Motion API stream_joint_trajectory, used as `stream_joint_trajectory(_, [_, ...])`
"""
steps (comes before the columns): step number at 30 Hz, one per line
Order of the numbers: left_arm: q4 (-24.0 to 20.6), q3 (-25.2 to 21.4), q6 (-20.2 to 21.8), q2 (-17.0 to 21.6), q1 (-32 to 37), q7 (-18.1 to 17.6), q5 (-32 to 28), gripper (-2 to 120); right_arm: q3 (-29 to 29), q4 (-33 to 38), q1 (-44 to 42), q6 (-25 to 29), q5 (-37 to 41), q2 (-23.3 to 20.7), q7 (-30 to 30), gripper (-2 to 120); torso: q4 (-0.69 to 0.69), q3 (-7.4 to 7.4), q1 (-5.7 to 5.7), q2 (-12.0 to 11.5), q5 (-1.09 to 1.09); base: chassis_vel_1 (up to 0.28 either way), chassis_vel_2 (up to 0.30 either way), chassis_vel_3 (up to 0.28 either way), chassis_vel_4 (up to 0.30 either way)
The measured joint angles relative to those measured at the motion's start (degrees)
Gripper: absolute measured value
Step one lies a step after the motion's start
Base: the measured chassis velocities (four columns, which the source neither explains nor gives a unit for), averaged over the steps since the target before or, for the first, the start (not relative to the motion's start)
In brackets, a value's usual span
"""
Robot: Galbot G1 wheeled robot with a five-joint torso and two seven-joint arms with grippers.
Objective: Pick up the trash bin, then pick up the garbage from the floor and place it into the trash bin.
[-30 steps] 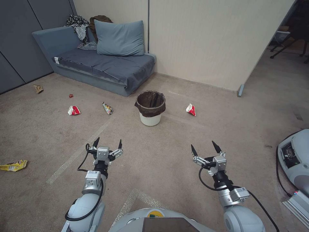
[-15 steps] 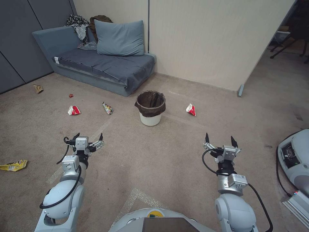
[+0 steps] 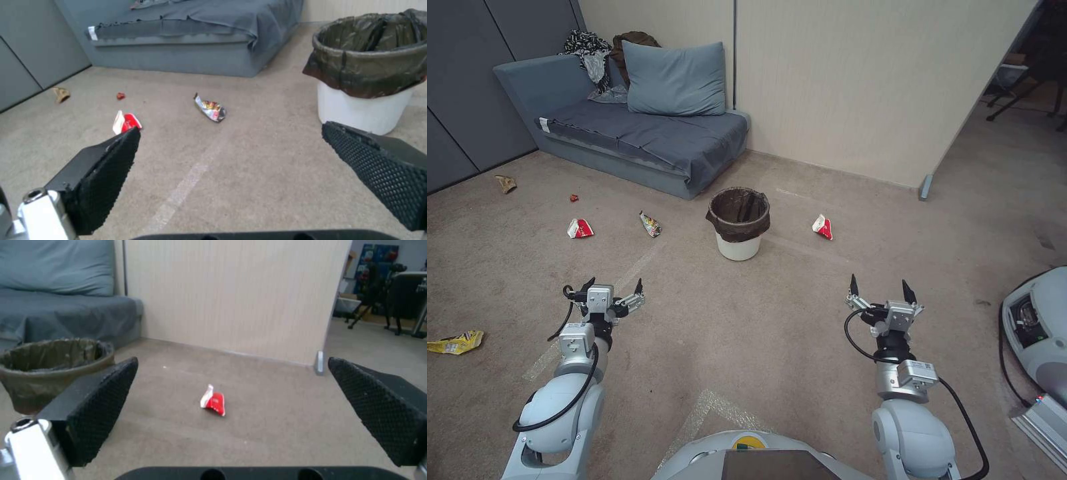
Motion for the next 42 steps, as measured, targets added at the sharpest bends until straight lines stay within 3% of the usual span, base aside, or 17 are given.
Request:
stream_joint_trajectory(21, [0.30, 0.35, -0.65, -0.12, 0.29, 0.02, -0.10, 100, 0.05, -0.39, -0.08, 0.86, 0.12, 0.34, -0.44, 100, 0.00, -0.01, 0.00, 0.00, 0.02, -0.020, 0.016, 0.023, -0.016])
stream_joint_trajectory(37, [-0.07, 0.60, -0.66, -0.14, 0.52, 1.16, -0.06, 100, -0.01, -0.66, -0.03, 1.37, -0.16, 0.48, -0.88, 100, 0.04, 0.00, 0.00, 0.00, 0.03, -0.206, 0.197, 0.217, -0.209])
stream_joint_trajectory(42, [-0.32, 0.82, -1.00, -0.09, 0.62, 2.09, -0.23, 100, 0.04, -0.67, -0.03, 1.54, -0.20, 0.49, -1.02, 100, -0.01, 0.00, 0.00, 0.00, 0.03, -0.246, 0.227, 0.252, -0.228])
